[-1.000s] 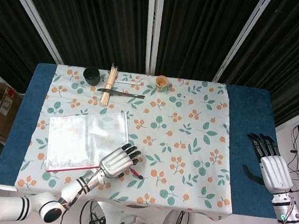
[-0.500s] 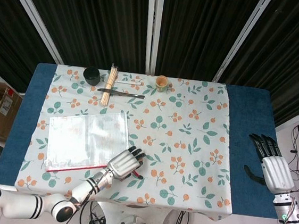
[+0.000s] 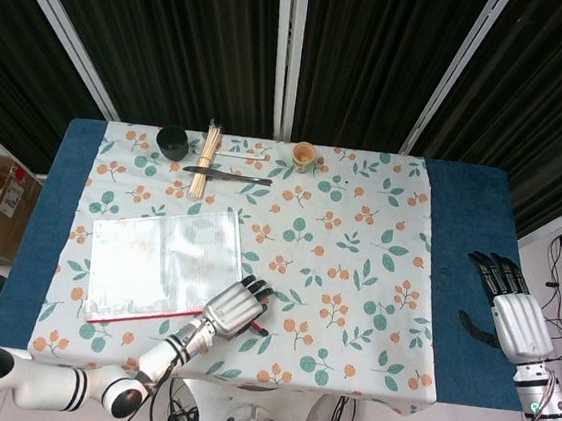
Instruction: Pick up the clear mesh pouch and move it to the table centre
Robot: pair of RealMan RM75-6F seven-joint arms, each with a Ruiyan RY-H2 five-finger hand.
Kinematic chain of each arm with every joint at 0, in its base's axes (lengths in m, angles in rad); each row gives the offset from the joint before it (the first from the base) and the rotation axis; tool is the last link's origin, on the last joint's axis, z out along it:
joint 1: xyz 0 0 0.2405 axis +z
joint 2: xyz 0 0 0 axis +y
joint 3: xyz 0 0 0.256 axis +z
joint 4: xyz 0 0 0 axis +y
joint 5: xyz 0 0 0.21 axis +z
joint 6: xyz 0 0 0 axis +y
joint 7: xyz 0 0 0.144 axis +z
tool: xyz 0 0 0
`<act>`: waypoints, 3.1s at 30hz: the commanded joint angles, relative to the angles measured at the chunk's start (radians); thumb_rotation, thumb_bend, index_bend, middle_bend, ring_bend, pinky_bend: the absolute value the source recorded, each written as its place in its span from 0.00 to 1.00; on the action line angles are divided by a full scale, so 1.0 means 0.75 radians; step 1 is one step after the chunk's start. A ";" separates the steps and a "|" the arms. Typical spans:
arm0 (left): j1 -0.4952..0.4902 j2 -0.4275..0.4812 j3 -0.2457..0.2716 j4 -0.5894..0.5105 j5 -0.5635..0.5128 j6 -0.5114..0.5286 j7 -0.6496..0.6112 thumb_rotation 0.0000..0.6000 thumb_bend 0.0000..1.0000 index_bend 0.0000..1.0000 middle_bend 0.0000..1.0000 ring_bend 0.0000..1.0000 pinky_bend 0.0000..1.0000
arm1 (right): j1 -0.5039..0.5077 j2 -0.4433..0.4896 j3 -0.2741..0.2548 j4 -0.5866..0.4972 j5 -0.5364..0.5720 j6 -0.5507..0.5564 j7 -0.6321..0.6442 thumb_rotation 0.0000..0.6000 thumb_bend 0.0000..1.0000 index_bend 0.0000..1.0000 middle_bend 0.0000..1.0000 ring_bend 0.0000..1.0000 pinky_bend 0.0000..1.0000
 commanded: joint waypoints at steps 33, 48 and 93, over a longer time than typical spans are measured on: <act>0.483 -0.056 0.084 -0.119 0.649 1.132 -0.114 1.00 0.46 0.71 0.57 0.51 0.64 | 0.751 -0.076 0.262 -0.234 -0.055 -0.708 -0.082 1.00 0.21 0.12 0.10 0.00 0.02; 0.539 -0.054 0.026 -0.117 0.701 1.149 -0.104 1.00 0.46 0.72 0.62 0.56 0.69 | 1.113 -0.469 0.305 0.038 0.074 -0.957 -0.036 1.00 0.21 0.28 0.13 0.00 0.02; 0.623 -0.055 -0.060 -0.074 0.619 1.115 -0.312 1.00 0.46 0.72 0.61 0.55 0.68 | 1.304 -0.635 0.328 0.282 0.145 -0.853 0.485 1.00 0.50 0.90 0.41 0.13 0.08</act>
